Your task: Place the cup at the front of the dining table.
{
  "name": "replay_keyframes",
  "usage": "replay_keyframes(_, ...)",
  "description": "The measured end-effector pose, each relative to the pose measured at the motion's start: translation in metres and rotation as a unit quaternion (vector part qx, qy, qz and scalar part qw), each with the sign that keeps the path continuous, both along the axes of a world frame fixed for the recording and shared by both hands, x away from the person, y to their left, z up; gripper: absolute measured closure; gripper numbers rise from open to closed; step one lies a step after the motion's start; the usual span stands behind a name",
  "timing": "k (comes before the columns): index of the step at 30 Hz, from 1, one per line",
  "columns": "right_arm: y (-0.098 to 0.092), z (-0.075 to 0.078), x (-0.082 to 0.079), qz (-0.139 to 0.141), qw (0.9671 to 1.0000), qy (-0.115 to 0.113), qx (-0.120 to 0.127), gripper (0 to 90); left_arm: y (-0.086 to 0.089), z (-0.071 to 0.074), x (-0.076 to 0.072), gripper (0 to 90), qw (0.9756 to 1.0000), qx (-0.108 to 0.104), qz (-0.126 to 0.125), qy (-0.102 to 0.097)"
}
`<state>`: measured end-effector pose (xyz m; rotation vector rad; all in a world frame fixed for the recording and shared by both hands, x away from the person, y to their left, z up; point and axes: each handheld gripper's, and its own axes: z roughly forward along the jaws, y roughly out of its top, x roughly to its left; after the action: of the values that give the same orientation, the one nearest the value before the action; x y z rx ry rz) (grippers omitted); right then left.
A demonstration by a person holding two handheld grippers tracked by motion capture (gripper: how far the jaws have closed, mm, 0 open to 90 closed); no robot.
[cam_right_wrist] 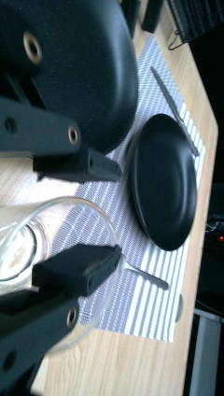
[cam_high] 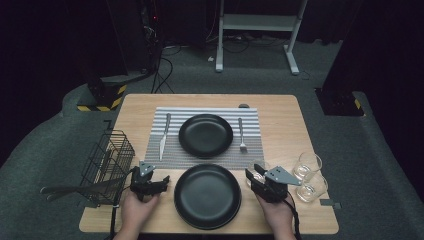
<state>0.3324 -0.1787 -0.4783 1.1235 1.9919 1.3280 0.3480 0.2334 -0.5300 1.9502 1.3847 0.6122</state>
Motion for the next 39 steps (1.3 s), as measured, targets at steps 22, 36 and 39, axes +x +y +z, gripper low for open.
replay_keyframes(22, -0.02, 0.007, 0.007, -0.018, 0.9997, -0.007, 0.012, 10.4, 0.0, 0.0, 0.0, 17.9, 1.0, 0.0, 0.0, 0.0)
replay_keyframes(36, -0.02, 0.0, 0.008, -0.023, 0.9997, -0.009, 0.003, 9.4, 0.0, 0.0, 0.0, 18.0, 1.0, 0.0, 0.0, -0.001)
replay_keyframes(39, -0.02, -0.003, 0.008, -0.024, 0.9997, -0.007, 0.002, 9.4, 0.0, 0.0, 0.0, 18.0, 1.0, 0.0, 0.0, -0.001)
